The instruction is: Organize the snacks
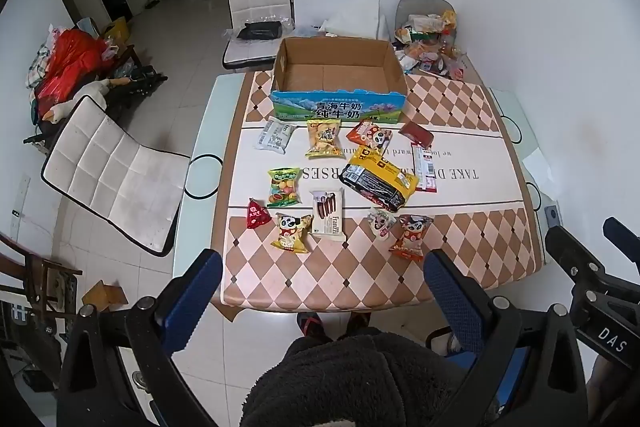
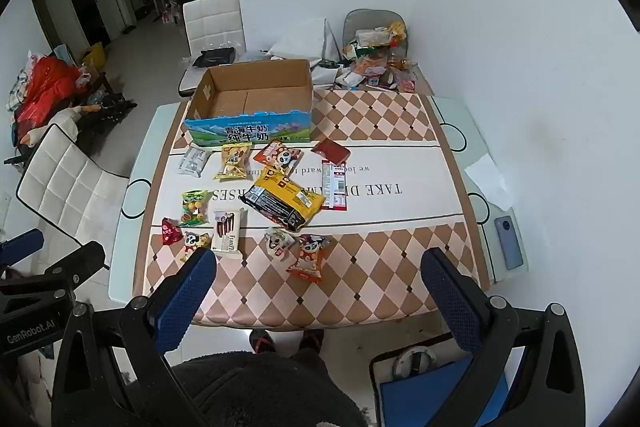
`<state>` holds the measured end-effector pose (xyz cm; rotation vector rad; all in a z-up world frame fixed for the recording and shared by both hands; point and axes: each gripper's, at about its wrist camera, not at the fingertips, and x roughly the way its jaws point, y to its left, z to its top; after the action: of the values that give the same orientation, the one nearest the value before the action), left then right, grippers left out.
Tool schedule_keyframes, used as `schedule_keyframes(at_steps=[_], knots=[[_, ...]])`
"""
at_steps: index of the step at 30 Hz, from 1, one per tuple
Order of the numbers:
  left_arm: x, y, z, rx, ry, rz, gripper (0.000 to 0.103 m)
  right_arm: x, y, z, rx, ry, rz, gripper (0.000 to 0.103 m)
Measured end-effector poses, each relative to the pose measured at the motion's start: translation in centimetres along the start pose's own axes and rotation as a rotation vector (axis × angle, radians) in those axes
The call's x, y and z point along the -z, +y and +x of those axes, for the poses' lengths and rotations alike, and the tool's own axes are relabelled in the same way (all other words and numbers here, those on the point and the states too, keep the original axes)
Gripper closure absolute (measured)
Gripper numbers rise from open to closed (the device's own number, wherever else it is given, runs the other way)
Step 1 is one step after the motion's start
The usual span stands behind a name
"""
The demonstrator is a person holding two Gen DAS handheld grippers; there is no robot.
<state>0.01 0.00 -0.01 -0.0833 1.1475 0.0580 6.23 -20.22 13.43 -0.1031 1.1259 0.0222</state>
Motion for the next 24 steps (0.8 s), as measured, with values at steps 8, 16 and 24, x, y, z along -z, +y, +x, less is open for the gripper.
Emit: schedule_keyframes(at_steps=[8, 16, 24], knots=[[-0.02, 0.03, -0.04, -0.001, 0.001, 0.002, 0.000, -0.15, 0.27, 0.25, -0.001, 0.009, -0.011, 0.000], [0.09, 0.02, -0.04, -0.004, -0.005, 0.006, 0.000, -0.14, 0.34, 0.67, -0.005, 0.011, 0.014, 0.000], [-0.17, -0.68, -0.26, -0.003, -0.011, 0.006, 0.000, -0.31, -0.18, 0.33, -0.018, 0.012, 0.008, 0.000]])
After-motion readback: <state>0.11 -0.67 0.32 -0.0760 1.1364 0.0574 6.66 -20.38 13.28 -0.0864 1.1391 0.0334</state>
